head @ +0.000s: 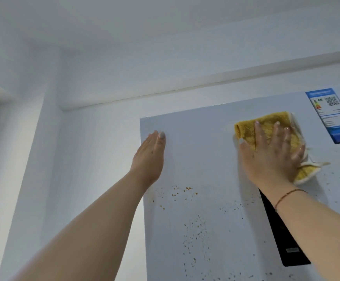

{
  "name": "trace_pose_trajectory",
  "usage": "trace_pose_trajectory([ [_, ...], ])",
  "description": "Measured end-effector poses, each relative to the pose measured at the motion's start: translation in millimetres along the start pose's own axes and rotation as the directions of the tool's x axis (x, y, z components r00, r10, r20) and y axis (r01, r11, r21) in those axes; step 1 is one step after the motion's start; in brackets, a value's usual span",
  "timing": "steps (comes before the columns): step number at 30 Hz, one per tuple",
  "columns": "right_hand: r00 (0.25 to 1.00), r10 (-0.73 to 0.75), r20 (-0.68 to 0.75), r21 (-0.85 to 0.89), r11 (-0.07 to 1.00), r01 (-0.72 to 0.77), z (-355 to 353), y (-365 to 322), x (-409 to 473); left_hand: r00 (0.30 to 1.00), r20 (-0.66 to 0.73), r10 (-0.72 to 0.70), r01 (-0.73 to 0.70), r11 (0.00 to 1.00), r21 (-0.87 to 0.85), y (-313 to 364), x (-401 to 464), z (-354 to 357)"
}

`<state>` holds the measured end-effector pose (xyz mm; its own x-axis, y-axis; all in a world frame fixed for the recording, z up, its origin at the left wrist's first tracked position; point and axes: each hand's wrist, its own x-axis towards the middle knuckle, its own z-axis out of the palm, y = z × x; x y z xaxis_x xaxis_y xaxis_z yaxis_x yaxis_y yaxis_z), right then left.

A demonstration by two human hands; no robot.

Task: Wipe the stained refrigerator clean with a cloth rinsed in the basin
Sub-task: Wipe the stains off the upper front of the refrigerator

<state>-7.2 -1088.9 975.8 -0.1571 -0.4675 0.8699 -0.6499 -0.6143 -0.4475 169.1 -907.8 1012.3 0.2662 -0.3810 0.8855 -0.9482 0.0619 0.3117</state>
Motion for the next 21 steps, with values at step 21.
trace_pose_trajectory([
  [21, 0.401, -0.914, 0.056, 0.007, 0.402, 0.915, 44, -112, -79, 0.982, -0.184, -0.041, -0.038, 0.914, -0.404, -10, -1, -24],
])
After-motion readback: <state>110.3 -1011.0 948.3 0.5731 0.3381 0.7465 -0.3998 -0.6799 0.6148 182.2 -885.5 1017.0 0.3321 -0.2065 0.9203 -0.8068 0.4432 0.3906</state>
